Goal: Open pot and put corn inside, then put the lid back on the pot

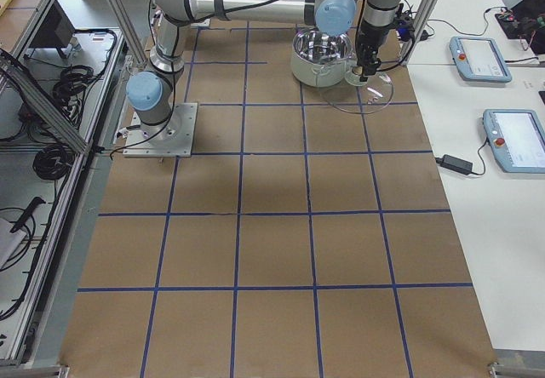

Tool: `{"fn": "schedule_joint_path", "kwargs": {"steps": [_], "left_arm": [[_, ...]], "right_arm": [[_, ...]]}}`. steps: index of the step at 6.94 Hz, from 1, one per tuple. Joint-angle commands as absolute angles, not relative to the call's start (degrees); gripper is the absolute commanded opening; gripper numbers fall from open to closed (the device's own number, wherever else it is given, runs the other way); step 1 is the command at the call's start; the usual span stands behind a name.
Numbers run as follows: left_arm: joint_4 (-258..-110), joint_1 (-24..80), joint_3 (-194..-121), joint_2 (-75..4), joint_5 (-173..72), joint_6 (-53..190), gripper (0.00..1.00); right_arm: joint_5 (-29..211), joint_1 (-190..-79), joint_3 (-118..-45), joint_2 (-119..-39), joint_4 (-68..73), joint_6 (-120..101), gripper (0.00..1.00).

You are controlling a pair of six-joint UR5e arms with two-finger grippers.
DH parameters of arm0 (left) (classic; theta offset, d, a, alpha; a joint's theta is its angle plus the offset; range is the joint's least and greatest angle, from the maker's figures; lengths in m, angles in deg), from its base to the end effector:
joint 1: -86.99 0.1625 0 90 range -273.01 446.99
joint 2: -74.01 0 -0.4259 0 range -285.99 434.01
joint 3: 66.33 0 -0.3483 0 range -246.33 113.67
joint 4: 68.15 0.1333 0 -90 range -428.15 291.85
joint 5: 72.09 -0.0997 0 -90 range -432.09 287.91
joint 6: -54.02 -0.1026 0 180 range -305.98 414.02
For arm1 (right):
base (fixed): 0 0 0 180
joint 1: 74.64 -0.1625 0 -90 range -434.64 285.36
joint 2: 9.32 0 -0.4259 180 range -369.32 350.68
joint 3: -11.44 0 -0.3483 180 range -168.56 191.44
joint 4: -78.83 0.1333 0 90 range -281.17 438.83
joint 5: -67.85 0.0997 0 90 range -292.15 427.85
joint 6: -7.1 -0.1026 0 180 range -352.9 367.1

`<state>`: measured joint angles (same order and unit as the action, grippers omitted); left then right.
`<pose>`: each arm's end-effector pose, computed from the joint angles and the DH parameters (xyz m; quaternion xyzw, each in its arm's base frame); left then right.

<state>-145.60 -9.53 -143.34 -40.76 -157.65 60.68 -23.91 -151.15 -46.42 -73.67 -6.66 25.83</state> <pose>-0.2108 -0.6004 0.3772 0.0010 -0.9992 0.0022 0.0393 -0.0212 -0.6465 0.4868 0.0454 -0.9987 0.0123 0.0195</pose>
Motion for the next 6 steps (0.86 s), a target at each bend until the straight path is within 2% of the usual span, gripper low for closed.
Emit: {"fn": "schedule_joint_path", "kwargs": {"steps": [1,2,4,5,6], "left_arm": [[-153.64,-17.3,-126.85,-49.09,-158.75,65.87,0.15],[-152.88,-20.64,-124.01,-52.35,-161.45,65.28,0.15],[-145.37,-21.9,-123.02,-56.05,-162.36,65.18,0.15],[-144.97,-22.78,-123.71,-56.59,-162.79,65.27,0.3],[-145.14,-23.48,-124.42,-56.86,-162.97,65.1,0.33]], "right_arm": [[-23.91,-151.28,-46.57,-73.66,-6.78,25.74,0.08],[-23.91,-151.28,-46.57,-73.66,-6.78,25.65,0.08],[-23.82,-151.45,-46.57,-73.48,-6.86,25.56,0.09],[-23.82,-151.54,-46.57,-73.48,-6.78,25.47,0.09],[-23.82,-151.54,-46.57,-73.48,-6.69,25.47,0.09]]}}
